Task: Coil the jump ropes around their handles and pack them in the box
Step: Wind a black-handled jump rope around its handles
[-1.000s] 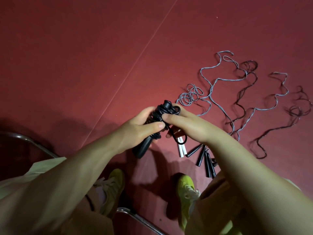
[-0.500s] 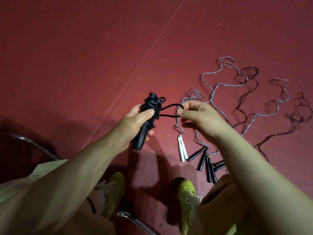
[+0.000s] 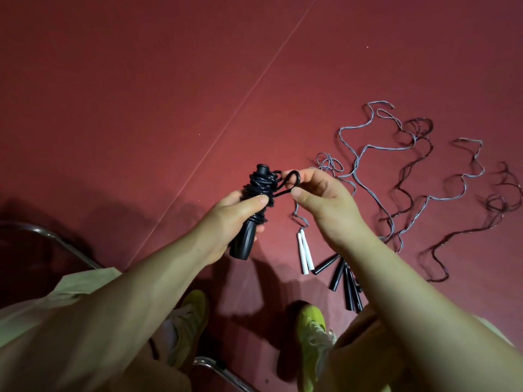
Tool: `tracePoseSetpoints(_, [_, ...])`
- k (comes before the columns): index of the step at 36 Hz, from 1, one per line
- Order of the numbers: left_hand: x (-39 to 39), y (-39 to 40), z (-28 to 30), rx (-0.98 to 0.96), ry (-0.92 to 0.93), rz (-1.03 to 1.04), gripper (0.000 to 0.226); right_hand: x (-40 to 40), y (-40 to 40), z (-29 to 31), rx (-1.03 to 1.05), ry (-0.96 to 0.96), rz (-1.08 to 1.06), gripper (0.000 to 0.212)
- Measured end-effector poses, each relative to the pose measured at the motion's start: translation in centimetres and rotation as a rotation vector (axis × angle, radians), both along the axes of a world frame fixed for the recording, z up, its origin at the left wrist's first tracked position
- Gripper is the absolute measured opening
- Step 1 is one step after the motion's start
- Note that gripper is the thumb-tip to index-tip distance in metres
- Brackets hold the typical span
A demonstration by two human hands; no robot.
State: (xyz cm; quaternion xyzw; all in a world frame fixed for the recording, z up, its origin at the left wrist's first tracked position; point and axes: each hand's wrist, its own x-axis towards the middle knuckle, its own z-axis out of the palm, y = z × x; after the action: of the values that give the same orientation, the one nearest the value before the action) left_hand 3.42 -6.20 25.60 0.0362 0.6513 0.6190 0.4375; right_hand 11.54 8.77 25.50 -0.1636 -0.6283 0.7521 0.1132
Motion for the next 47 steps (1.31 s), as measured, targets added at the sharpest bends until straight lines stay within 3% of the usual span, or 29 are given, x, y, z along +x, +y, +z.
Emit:
tracePoseSetpoints(4, [0.0,-0.1,-0.2,0.032,0.024,-0.019,0.005,0.0,0.1,0.2,0.037,-0.022,-0.028,0.025])
tracePoseSetpoints(8, [0.0,-0.2,0.0,0.068,0.043,-0.059,0.011,0.0,0.3,0.3,-0.005,0.003,-0.056,0.011])
tracePoseSetpoints(15, [0.1,-0.3,0.1,0.081,0.078,-0.094,0.017,0.1,0.4,0.9,-0.107,-0.092,-0.035,0.012])
tracePoseSetpoints(19, [0.1,-0.4,-0.2,0.063,0.166,-0.089,0.057,0.2,0.3,1.4,-0.078,-0.183,-0.045,0.016])
tracePoseSetpoints(22, [0.2,-0.5,-0.3,0.066,0.19,-0.107,0.068,0.2,0.3,1.3,-0.114,-0.231,-0.065,0.02])
tracePoseSetpoints(31, [0.5,-0.4,0.0,0.198,0.121,-0.082,0.063,0.0,0.6,1.2,-0.168,-0.333,-0.067,0.025])
tracePoseSetpoints(35, [0.6,-0.3,0.0,0.239,0.067,-0.048,0.053,0.0,0.5,1.0,-0.038,-0.359,-0.039,0.024])
tracePoseSetpoints(40, [0.7,-0.3,-0.1,0.257,0.009,-0.033,0.049,0.1,0.6,0.8,0.288,-0.328,-0.023,0.024])
tracePoseSetpoints(47, [0.6,-0.4,0.0,0.242,-0.026,-0.085,0.045,0.3,0.4,0.8,0.467,-0.304,-0.023,0.028])
